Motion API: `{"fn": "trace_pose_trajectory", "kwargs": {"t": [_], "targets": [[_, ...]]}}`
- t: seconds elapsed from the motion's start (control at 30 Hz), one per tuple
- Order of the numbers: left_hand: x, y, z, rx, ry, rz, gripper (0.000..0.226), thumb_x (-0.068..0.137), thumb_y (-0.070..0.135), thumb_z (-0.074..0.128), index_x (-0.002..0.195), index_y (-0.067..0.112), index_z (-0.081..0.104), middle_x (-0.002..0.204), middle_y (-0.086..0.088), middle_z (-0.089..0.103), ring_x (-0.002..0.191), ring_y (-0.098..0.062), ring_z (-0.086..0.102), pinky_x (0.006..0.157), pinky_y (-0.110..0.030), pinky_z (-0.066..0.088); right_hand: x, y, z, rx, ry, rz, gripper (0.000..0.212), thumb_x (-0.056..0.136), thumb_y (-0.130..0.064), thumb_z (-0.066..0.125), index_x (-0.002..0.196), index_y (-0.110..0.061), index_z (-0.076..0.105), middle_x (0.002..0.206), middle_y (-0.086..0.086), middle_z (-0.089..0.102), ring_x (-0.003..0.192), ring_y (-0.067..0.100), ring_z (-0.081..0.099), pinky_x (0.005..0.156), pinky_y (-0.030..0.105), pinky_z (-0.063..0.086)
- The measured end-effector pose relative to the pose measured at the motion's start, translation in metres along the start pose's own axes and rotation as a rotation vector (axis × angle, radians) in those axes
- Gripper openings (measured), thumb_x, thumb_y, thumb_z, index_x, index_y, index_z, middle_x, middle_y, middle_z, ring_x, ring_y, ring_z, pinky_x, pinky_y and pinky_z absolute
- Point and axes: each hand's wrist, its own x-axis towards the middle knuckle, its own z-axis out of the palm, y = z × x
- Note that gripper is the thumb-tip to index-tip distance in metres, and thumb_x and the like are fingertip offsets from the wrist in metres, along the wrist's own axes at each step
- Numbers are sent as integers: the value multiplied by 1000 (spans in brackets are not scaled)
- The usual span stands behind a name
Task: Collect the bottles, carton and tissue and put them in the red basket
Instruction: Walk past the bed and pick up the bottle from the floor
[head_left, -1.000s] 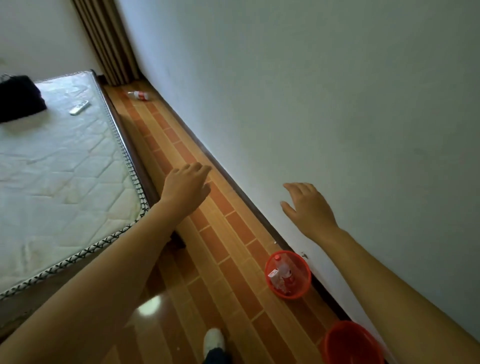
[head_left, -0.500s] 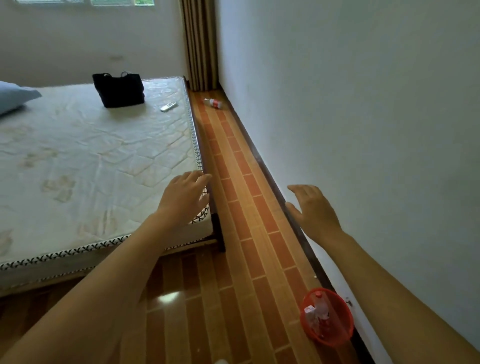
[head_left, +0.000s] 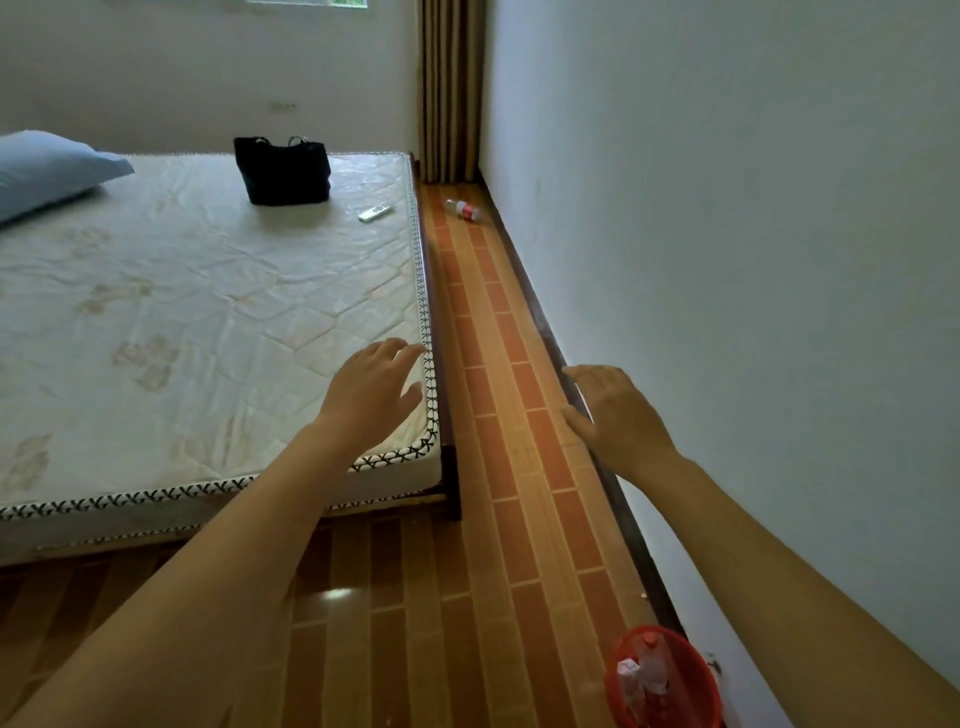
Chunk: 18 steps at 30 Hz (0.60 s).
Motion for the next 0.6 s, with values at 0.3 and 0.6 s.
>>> {"fn": "trace_pose_trajectory", "kwargs": {"t": [0.3,0.6], "targets": [[56,-19,9,-22,1,-10,44,93,23,48,136,13,43,136,-7,51,125,-27,46,96,-38,42,53,10,12,-9,-14,46,43,92,-33,48,131,-14,44,135,7,50,124,24,46,101,34,40],[149,-14,40,-14,13,-11,42,93,22,49,134,12,46,135,-8,52,124,-27,48,97,-37,42,123,67,16,-12,-37,79,43,93,-32,46,132,-12,44,136,8,50,126,24,45,103,33,38]]}}
